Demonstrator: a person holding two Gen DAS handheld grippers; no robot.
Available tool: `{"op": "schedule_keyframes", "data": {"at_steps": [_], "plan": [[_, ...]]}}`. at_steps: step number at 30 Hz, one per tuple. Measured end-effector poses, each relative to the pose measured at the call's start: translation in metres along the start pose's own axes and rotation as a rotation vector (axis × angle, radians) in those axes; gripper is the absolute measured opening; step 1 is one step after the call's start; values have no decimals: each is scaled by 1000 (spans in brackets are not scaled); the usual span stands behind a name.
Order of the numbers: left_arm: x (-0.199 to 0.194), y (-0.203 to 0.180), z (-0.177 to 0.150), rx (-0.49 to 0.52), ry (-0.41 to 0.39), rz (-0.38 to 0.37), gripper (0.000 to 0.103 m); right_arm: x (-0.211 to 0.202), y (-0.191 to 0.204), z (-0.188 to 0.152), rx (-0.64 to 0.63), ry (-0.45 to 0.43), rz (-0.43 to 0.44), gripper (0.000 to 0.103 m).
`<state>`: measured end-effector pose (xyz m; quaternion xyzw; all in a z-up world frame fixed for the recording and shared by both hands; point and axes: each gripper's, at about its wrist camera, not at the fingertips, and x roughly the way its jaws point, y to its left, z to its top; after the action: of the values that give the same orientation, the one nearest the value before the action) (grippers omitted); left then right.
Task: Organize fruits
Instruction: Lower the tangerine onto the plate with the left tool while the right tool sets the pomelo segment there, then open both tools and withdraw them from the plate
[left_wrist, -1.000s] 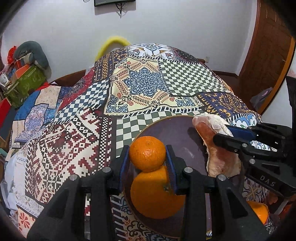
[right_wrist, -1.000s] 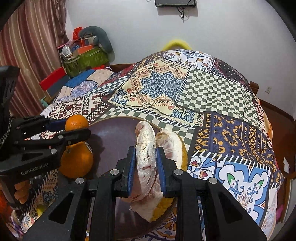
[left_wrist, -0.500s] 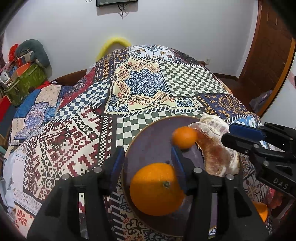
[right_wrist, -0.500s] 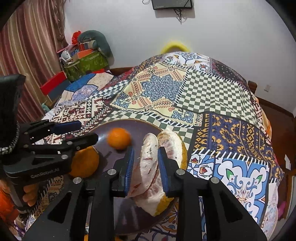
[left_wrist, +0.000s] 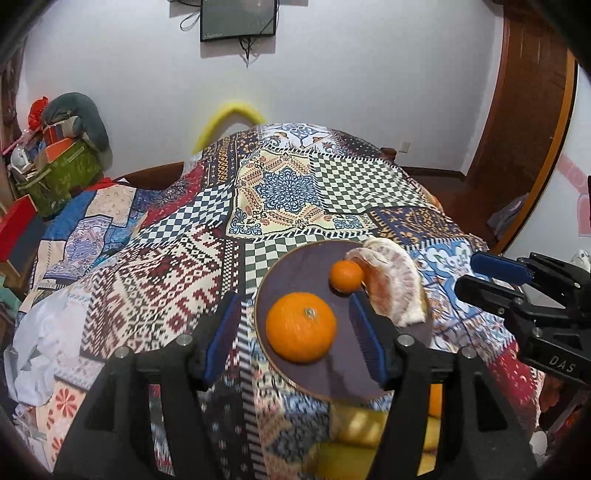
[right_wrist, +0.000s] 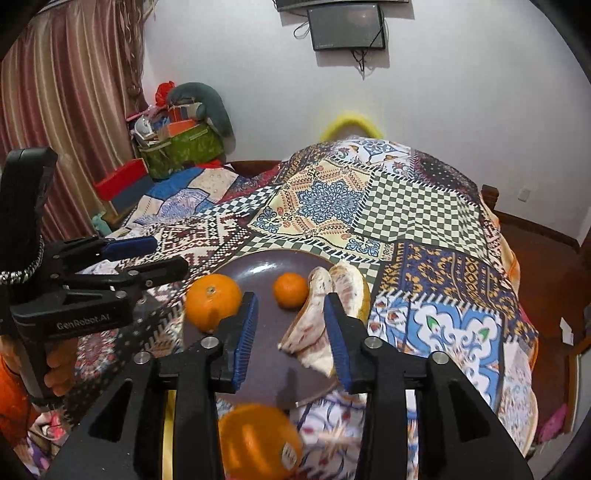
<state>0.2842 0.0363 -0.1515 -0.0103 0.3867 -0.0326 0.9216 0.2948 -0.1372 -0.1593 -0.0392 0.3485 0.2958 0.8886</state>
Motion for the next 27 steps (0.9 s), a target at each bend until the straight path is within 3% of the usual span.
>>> {"op": "schedule_keyframes", "data": {"at_steps": [8, 14, 22, 27], "plan": [[-36, -18, -38, 41, 21, 18, 63, -42, 8, -29, 37, -16, 12, 42], [-47, -34, -82, 43, 86, 4, 63, -65, 16, -56, 22, 1, 1, 43], [-39, -63, -123, 57, 185, -49, 63, -75, 24, -91, 10, 34, -35, 48], [-33, -66, -138, 5, 225, -86, 63, -76, 20, -109, 34, 61, -54, 49]]}}
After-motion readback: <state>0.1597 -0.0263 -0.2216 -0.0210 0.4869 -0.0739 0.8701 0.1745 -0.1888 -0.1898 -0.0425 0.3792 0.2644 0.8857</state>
